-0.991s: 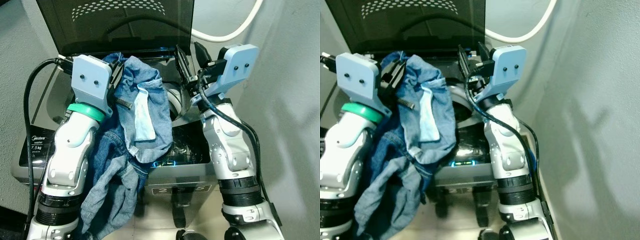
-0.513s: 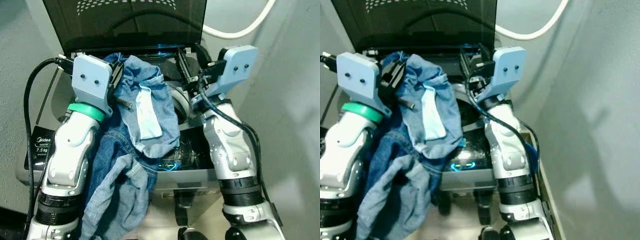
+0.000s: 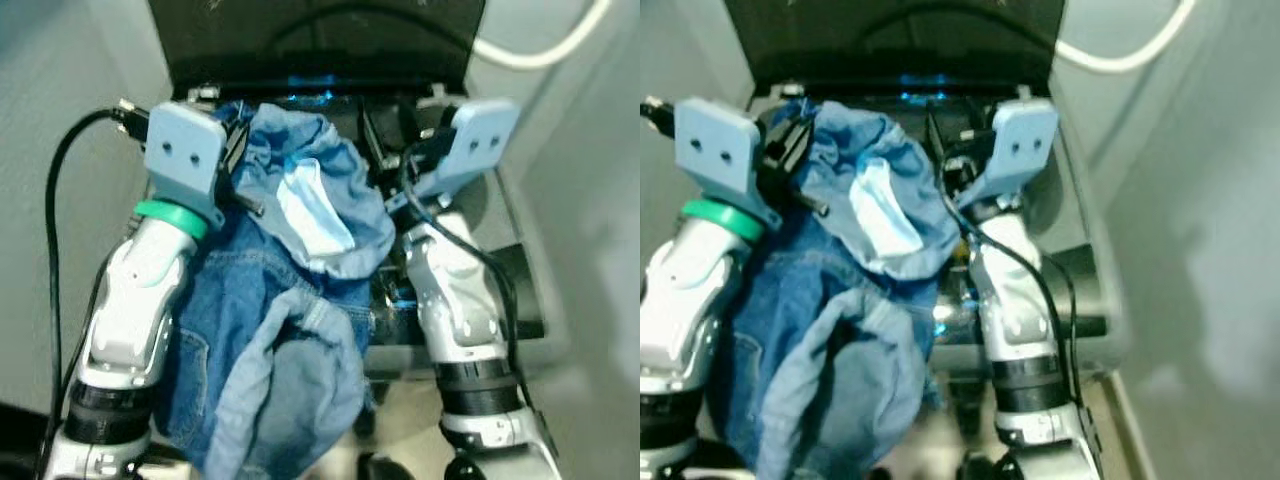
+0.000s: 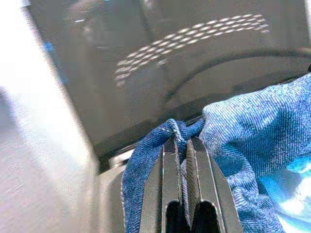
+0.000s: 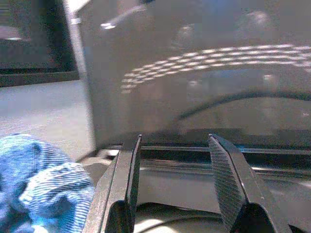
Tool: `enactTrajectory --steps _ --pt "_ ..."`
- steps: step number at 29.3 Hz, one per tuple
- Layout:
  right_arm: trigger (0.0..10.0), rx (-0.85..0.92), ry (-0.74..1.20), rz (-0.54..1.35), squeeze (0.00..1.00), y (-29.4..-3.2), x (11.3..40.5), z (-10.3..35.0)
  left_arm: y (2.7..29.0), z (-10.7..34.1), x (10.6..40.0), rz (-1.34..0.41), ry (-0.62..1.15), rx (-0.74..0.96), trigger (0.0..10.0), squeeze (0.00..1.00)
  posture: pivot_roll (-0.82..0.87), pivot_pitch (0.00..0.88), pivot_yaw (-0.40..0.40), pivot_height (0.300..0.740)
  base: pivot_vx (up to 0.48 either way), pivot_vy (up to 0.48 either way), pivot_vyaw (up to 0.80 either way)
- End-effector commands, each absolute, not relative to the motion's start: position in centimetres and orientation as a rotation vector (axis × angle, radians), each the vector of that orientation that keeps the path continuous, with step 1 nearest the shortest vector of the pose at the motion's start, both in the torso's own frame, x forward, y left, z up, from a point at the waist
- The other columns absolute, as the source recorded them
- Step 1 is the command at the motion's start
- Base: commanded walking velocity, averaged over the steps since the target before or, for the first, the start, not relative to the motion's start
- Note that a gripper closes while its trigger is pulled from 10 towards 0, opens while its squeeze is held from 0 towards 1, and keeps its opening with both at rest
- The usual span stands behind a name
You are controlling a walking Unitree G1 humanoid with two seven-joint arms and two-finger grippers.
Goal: Clothes washing
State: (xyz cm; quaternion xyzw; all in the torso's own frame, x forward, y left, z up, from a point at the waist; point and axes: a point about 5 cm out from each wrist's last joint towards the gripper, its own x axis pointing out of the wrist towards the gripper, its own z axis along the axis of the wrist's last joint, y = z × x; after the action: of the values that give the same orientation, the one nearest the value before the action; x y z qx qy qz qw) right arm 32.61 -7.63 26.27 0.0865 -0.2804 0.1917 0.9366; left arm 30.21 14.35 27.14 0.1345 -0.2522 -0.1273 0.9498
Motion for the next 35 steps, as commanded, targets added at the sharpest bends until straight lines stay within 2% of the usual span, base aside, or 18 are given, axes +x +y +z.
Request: enactTrajectory --steps 1,14,17,21,24,30,35 --pt "10.0 0.170 -0.575 0.396 0.00 -7.5 32.5 26.3 14.6 27.2 30.1 -0.244 -0.516 0.282 10.0 0.00 0.10 0.047 0.102 0.740 0.000 0.000 0.00" --pt "10.0 0.142 -0.584 0.401 0.00 -7.5 32.5 26.4 14.2 27.2 29.9 -0.272 -0.530 0.308 10.0 0.00 0.10 0.050 0.099 0.740 0.000 0.000 0.00" --pt "10.0 0.100 -0.693 0.448 0.00 -7.4 32.3 29.6 12.4 29.6 30.2 -0.326 -0.714 0.497 10.0 0.00 0.09 0.050 0.098 0.740 0.000 0.000 0.00" --pt "10.0 0.118 -0.788 0.493 0.00 -7.0 32.1 32.5 11.5 31.6 31.2 -0.325 -0.805 0.540 10.0 0.00 0.08 0.046 0.099 0.740 0.000 0.000 0.00" --pt "10.0 0.149 -0.939 0.492 0.00 -7.0 31.8 37.1 10.8 35.9 33.6 -0.220 -0.957 0.657 10.0 0.00 0.07 0.044 0.097 0.740 0.000 0.000 0.00" --pt "10.0 0.149 -1.024 0.401 0.00 -8.1 31.5 38.9 10.1 39.7 35.2 -0.104 -1.064 0.754 10.0 0.00 0.05 0.067 0.109 0.740 0.000 0.000 0.00" --pt "10.0 0.051 -0.983 0.344 0.00 -9.4 32.0 37.8 8.1 39.8 36.2 -0.133 -1.092 0.860 10.0 0.00 0.04 0.091 0.119 0.740 0.000 0.000 0.00"
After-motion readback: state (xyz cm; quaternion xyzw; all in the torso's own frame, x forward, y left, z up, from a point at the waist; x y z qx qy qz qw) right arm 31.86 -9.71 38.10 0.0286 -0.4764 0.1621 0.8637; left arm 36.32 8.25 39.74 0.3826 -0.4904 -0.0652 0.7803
